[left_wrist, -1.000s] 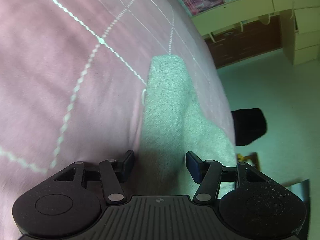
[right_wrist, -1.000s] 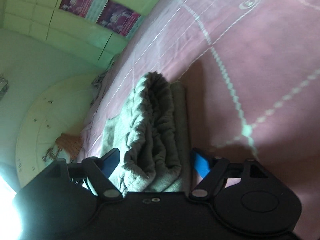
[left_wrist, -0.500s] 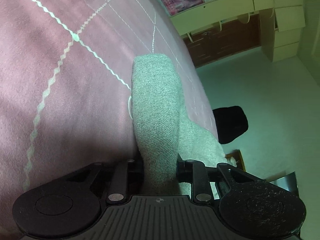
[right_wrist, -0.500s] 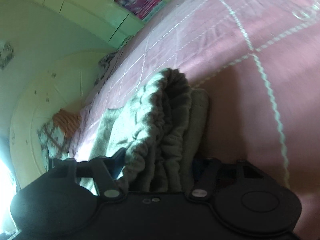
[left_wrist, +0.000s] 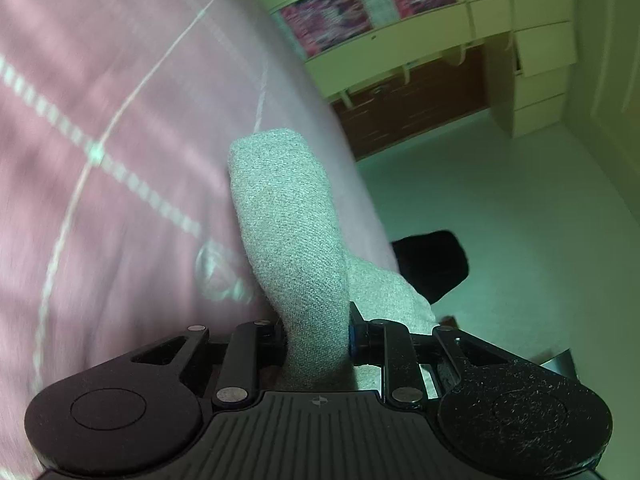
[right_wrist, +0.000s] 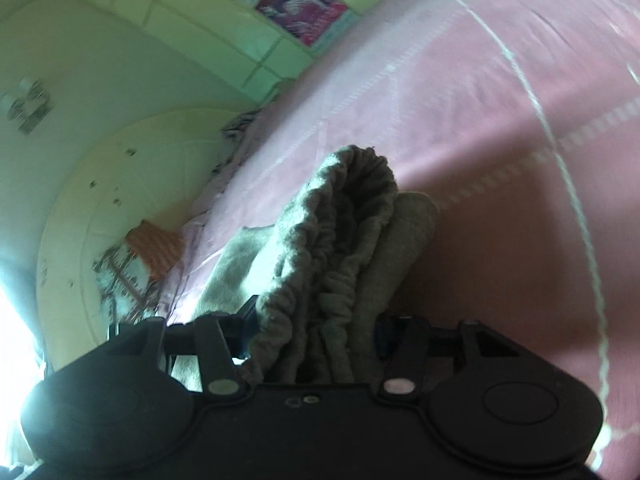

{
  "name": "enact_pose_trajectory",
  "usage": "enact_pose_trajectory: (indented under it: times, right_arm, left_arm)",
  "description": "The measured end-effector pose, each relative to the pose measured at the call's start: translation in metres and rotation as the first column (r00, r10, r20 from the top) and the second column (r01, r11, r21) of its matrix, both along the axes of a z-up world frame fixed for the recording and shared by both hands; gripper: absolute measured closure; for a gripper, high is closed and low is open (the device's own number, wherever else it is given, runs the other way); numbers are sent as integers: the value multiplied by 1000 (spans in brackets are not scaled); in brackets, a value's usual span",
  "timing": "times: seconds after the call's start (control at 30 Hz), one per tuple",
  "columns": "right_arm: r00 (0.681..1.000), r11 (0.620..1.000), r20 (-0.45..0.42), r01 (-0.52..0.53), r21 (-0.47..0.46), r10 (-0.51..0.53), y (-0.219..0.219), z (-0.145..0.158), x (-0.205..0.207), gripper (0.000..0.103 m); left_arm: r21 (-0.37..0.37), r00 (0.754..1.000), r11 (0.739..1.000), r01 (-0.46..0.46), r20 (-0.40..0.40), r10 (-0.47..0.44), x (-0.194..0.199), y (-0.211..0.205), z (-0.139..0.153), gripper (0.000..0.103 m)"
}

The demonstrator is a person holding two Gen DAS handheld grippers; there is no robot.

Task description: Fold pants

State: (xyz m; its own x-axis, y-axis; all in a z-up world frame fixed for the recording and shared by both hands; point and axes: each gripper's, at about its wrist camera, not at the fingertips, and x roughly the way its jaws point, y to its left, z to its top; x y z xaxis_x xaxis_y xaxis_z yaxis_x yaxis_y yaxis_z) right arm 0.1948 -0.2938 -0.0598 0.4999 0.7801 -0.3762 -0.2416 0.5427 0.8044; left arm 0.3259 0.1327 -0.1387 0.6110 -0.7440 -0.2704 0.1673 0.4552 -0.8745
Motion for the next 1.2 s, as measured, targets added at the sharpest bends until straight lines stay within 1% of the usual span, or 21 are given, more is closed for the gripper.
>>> enact_pose_trajectory:
  times: [0.07, 0.13, 0.27, 0.37, 0.43, 0.5, 0.53, 0.6, 0.63, 0.67, 0.7, 0.73, 0.77, 0.8, 0.87, 0.97, 1.13, 1.2]
  right_arm:
    - [999, 1000, 27, -19, 2, 19, 1, 11, 6, 53]
    - [998, 999, 51, -37, 13, 37, 4, 21, 17, 53]
    - [994, 997, 89, -71, 8, 70, 20, 37, 59, 53]
    - [991, 996, 99, -88, 12, 87, 31, 40, 96, 53]
    - [993, 996, 85, -88, 13, 87, 38, 36, 119, 53]
    - [996, 997, 59, -75, 24, 74, 46, 28, 140, 53]
    - [997, 998, 43, -64, 27, 63, 49, 22, 147, 53]
    - [999, 999, -16, -34, 32, 35, 56, 3, 160, 51]
    - [998, 1000, -54, -23, 11, 23, 63, -7, 164, 46]
    - [994, 999, -105, -16, -35, 12, 68, -19, 168, 43]
    - [988, 997, -157, -13, -72, 2, 71, -31, 171, 41]
    - [987, 999, -162, -3, -38, -3, 69, -37, 171, 40]
    - [986, 1000, -169, 3, -11, -5, 66, -39, 171, 40]
    - [985, 1000, -170, 4, -7, -5, 65, -40, 170, 40]
    - [987, 1000, -158, -13, -27, 9, 65, -38, 168, 40]
    - [985, 1000, -173, -7, -24, 3, 64, -34, 169, 39]
    - [983, 999, -181, 9, -35, -15, 66, -31, 158, 36]
    - [982, 999, -189, 19, -28, -24, 60, -32, 154, 35]
  left_arm:
    - [-26, 999, 999, -22, 27, 23, 7, 10, 10, 79]
    - [-26, 998, 999, -40, 44, 41, 18, 20, 19, 79]
    - [0, 995, 997, -82, 62, 82, 45, 39, 34, 79]
    - [6, 991, 993, -115, 64, 114, 68, 50, 38, 79]
    - [18, 990, 991, -133, 53, 132, 83, 54, 35, 79]
    - [35, 989, 989, -145, 25, 145, 96, 63, 27, 79]
    - [58, 989, 987, -147, 7, 147, 104, 64, 22, 79]
    - [147, 985, 978, -148, -68, 160, 115, 64, 6, 79]
    - [205, 981, 969, -137, -111, 162, 120, 62, -5, 78]
    - [193, 982, 972, -137, -100, 159, 120, 63, -12, 74]
    - [160, 983, 977, -139, -97, 156, 118, 67, -17, 74]
    - [132, 982, 981, -143, -103, 157, 117, 70, -19, 74]
    - [123, 983, 982, -141, -102, 154, 117, 72, -20, 74]
    - [126, 984, 983, -137, -101, 150, 117, 72, -20, 74]
    - [143, 983, 980, -137, -106, 153, 114, 71, -15, 74]
    - [167, 979, 976, -143, -118, 164, 111, 65, -8, 72]
    - [190, 976, 970, -153, -123, 178, 96, 61, -10, 70]
    - [215, 977, 965, -151, -114, 178, 90, 59, -8, 69]
